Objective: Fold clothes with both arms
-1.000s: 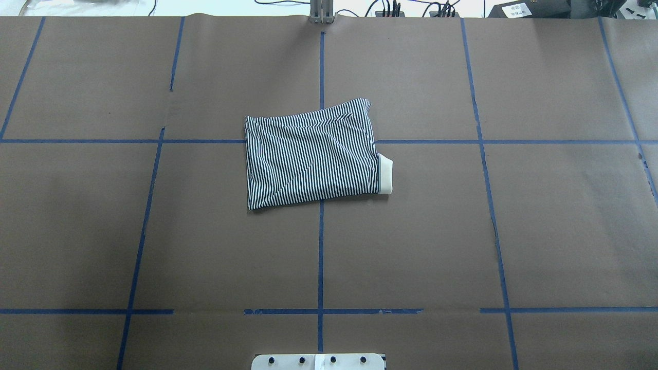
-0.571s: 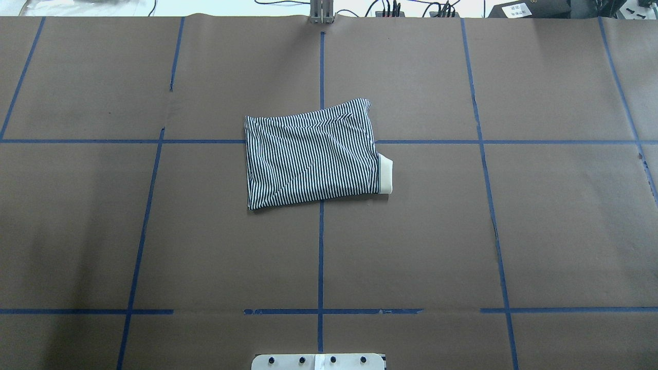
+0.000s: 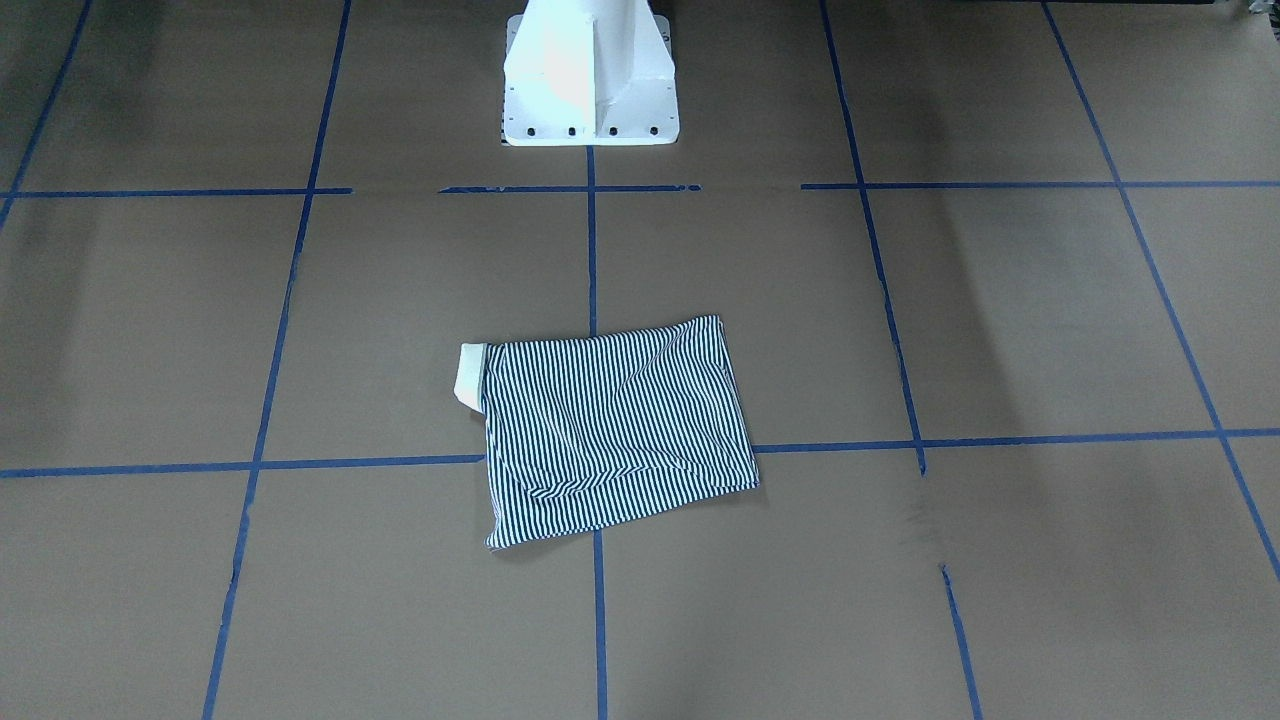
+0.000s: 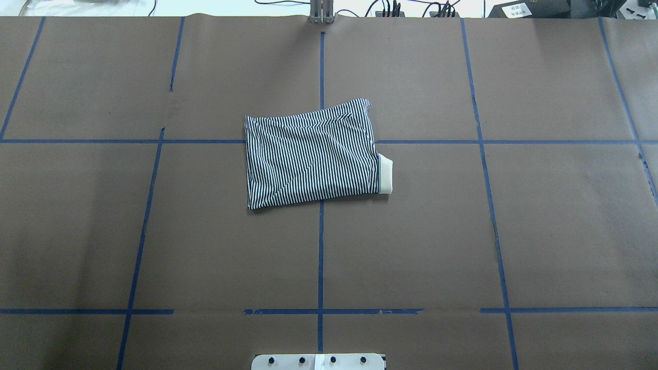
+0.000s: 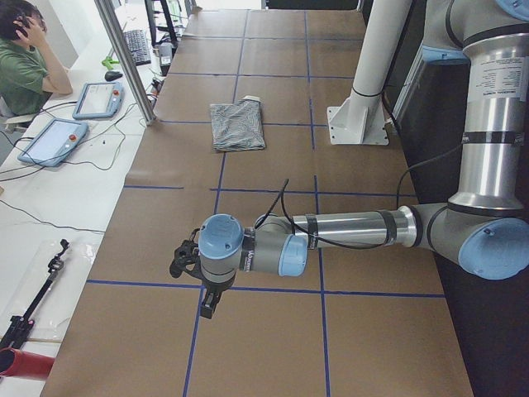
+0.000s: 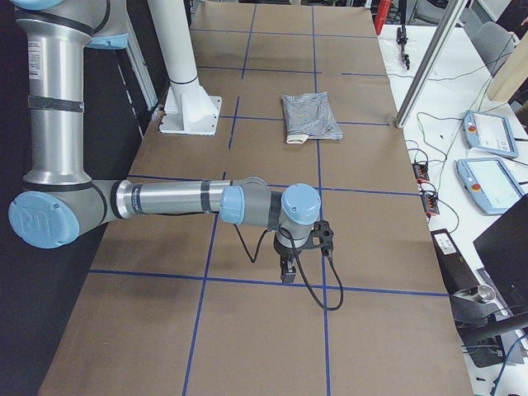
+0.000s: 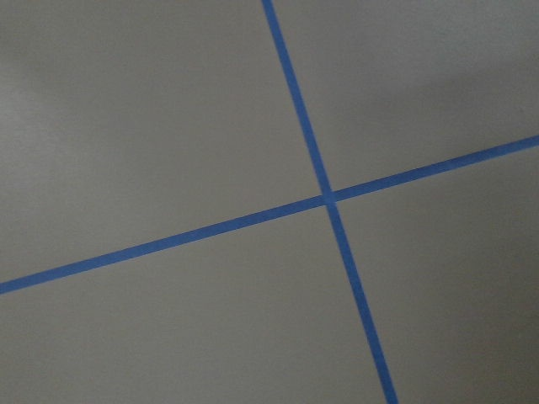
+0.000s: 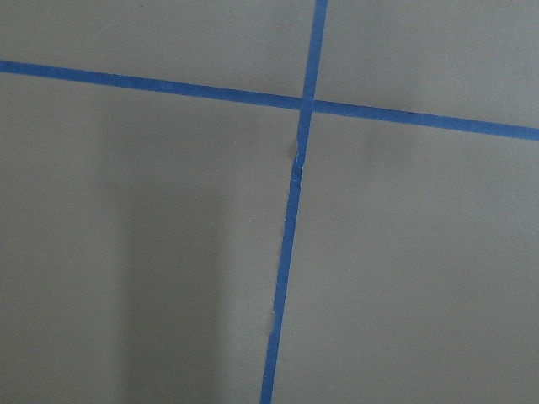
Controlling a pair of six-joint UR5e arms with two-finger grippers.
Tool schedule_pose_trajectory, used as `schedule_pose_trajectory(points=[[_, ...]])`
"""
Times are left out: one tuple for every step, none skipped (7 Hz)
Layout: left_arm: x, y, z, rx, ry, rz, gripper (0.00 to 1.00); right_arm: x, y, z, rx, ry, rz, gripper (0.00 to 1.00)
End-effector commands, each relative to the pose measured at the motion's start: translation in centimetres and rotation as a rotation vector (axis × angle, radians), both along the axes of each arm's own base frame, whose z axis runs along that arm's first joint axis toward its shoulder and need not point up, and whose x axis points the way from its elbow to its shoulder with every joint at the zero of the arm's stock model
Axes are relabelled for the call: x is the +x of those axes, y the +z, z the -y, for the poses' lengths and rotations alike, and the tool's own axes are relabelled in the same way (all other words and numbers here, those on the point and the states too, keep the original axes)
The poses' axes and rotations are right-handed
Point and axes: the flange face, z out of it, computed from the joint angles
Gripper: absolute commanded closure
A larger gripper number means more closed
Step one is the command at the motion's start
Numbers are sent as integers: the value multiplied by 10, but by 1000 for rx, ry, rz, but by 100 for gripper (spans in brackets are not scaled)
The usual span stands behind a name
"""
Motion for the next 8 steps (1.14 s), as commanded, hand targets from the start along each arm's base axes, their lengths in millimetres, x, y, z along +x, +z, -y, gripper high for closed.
schedule_pose_trajectory(points=[[0,-4,1,1,-5,-3,0,0,-1,0,1,0,2,0],[2,-3,2,5,-1,-3,0,0,-1,1,1,0,3,0],[2,-1,-1,9,2,-4,0,0,-1,1,1,0,3,0],[2,-2,-1,16,6,2,0,0,-5,1,9,0,5,0],[1,1,-2,34,3,11,0,0,-2,1,4,0,5,0],[2,-2,-1,73,6,15,0,0,-5,2,10,0,5,0],[1,-3,-1,75,3,15,0,0,-5,1,10,-1,5,0],[2,-4,-1,77,4,14,0,0,-4,2,10,-1,5,0]])
